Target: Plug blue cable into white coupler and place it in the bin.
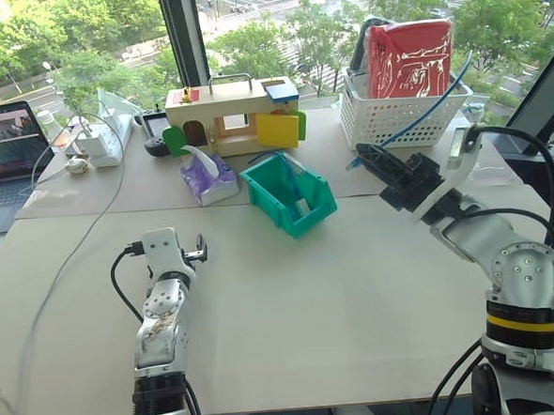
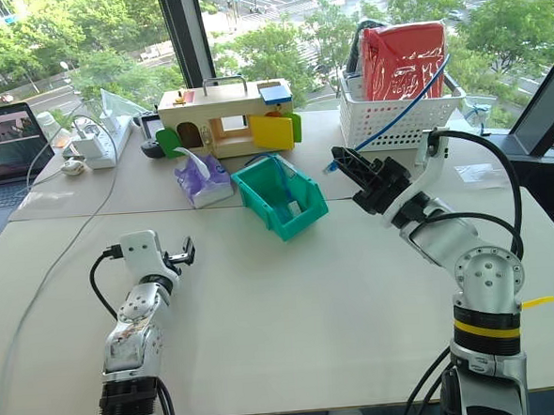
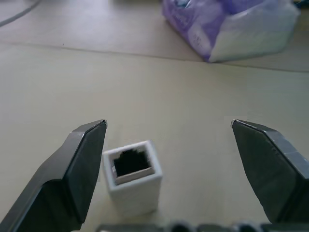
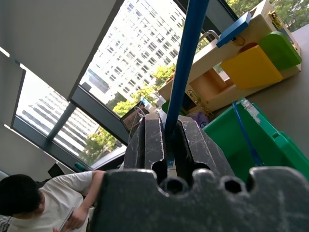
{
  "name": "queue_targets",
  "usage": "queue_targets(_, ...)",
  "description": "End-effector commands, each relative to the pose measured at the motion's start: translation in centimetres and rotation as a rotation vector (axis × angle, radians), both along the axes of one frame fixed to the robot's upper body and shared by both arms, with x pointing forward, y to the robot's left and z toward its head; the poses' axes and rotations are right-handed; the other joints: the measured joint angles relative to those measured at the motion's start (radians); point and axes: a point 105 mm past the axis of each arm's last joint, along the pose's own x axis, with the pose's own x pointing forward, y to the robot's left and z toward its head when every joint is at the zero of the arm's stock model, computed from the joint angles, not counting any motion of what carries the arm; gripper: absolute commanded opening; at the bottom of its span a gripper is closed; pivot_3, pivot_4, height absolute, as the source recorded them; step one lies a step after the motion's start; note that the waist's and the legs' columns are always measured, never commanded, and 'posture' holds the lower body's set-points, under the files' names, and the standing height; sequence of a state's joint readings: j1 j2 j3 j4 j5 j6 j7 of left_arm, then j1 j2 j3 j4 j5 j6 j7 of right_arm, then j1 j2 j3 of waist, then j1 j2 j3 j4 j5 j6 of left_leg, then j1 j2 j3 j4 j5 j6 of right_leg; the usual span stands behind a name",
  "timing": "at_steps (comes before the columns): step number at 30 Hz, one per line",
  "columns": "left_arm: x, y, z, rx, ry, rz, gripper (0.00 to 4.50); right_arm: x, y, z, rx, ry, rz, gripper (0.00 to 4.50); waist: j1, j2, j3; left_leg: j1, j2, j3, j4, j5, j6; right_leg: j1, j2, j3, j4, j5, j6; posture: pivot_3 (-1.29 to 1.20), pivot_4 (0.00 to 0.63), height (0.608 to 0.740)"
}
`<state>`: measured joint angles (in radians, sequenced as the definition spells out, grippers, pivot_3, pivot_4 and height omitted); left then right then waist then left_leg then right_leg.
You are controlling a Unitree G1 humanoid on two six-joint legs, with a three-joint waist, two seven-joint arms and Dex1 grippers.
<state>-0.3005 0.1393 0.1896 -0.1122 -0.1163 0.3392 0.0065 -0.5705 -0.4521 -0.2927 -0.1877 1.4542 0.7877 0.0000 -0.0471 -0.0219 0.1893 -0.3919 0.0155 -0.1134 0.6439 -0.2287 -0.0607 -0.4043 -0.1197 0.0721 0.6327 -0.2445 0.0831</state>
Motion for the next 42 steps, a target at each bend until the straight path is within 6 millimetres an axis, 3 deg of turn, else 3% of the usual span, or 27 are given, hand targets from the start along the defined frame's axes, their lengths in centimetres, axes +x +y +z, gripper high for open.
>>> queue_targets(1, -1.2, -0.2, 4.6, 0.1, -0.197, -0.057, 4.45, -0.5, -0.3, 1.5, 0.008, -0.062, 0.001, 0.0, -0.001, 0.0, 0.0, 0.0, 0.0, 0.0, 0.0, 0.0, 0.0, 0.0, 0.0, 0.0, 0.0, 0.0, 0.0, 0.0, 0.15, 0.74)
queue_targets(9, -1.6, 0.3, 10.8, 0.226, -0.4, -0.172, 4.45, -0.4, -0.3, 1.5, 0.007, -0.062, -0.003, 0.0, 0.002, 0.0, 0.0, 0.0, 0.0, 0.0, 0.0, 0.0, 0.0, 0.0, 0.0, 0.0, 0.0, 0.0, 0.0, 0.0, 0.15, 0.74)
queue_targets(13, -1.1, -1.6, 12.6, 0.155, -0.401, -0.608, 4.45, -0.3, -0.2, 1.5, 0.01, -0.061, 0.004, 0.0, 0.001, 0.0, 0.0, -0.001, 0.0, 0.0, 0.0, 0.0, 0.0, 0.0, 0.0, -0.001, 0.0, 0.0, 0.0, 0.0, 0.15, 0.74)
queue_targets(17, -2.3, -1.0, 10.1, 0.265, -0.177, -0.961, 4.45, -0.2, 0.1, 1.2, 0.011, -0.06, 0.008, 0.0, -0.023, 0.001, 0.0, 0.0, 0.0, 0.0, -0.002, 0.0, 0.0, 0.0, 0.0, 0.0, -0.001, 0.0, 0.0, 0.0, 0.15, 0.74)
queue_targets(22, -3.8, 2.3, 8.0, 0.275, 0.057, -1.162, 4.45, -0.3, 0.1, 1.1, 0.015, -0.062, 0.006, 0.0, -0.037, 0.001, 0.0, 0.0, 0.001, 0.0, -0.003, 0.0, 0.0, -0.002, 0.001, 0.0, 0.0, 0.0, 0.0, 0.0, 0.15, 0.74)
queue_targets(32, -3.5, 9.1, 4.1, 0.271, 0.212, -1.013, 4.45, -0.8, -0.2, 0.8, 0.02, -0.059, -0.018, 0.0, -0.03, 0.001, 0.001, 0.0, 0.002, 0.0, -0.003, 0.0, 0.0, -0.002, 0.002, 0.0, 0.0, 0.0, 0.0, 0.0, 0.15, 0.74)
queue_targets(42, -2.5, 11.6, 2.8, 0.343, 0.251, -0.9, 4.45, -0.7, -0.1, 0.9, 0.02, -0.065, -0.015, 0.0, -0.02, 0.001, 0.001, 0.0, 0.002, 0.0, -0.003, 0.0, 0.0, -0.002, 0.002, 0.0, 0.001, 0.0, 0.0, 0.0, 0.15, 0.74)
